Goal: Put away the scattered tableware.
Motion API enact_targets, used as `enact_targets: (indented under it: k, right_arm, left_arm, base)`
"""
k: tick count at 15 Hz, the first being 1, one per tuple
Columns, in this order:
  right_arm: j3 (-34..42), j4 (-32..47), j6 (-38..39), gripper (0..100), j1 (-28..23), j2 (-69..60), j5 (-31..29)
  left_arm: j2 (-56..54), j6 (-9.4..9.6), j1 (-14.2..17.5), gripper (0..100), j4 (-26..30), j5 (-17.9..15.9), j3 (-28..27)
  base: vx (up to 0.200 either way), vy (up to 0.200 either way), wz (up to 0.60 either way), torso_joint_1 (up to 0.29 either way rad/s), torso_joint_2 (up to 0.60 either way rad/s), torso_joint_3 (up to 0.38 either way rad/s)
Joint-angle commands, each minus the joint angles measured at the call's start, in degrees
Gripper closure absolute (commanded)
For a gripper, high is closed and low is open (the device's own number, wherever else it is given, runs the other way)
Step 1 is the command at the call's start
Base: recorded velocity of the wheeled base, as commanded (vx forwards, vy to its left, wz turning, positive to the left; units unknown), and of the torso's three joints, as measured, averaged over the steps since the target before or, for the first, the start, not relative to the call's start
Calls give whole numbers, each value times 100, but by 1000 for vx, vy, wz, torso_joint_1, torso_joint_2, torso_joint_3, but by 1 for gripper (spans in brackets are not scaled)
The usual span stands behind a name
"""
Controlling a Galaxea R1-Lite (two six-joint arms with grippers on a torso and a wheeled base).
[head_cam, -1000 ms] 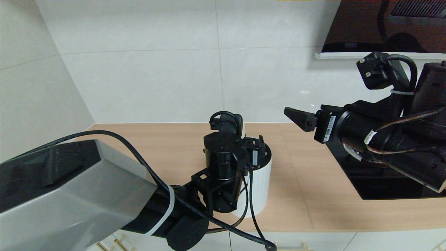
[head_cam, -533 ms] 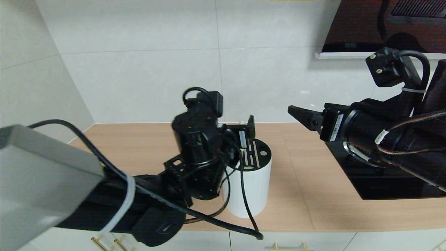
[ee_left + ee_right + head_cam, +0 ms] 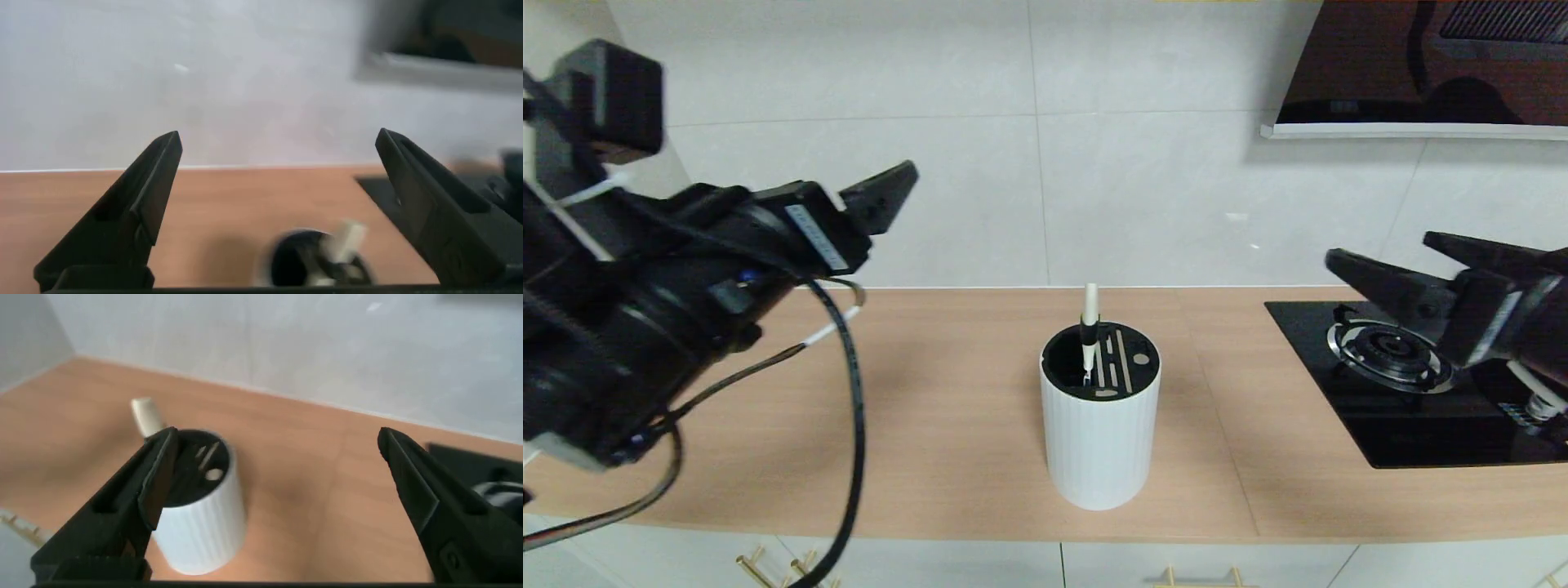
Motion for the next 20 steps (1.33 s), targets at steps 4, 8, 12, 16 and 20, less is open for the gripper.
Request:
enact_targets:
  k: [4,8,12,16,20]
  right_arm:
    - [1080,1157,-19,0,-1520,-3449,368]
    - [1107,3372,-37,0,-2285,-5506,368]
    - [1335,3829,-283,0,-3014,-6218,350]
    - [1467,3776,-450,0,-3559,-6789,1036]
    - [2285,3741,-54,0,-3559,-6789,913]
  left_arm:
    - [-4272,14,539,0,3492,-120,749]
    - [-6179,41,1726,0,5144,-498,661]
    - [-7058,67,2464,0,5478,-595,767]
    - [-7867,471,3159,0,5619,-788,1215]
    - [-7867,841,3185,0,5443,-489,2709]
  base:
    - [0,0,0,0,0,0]
    - [0,0,0,0,0,0]
    - [0,0,0,0,0,0]
    - [0,0,0,0,0,0]
    - [0,0,0,0,0,0]
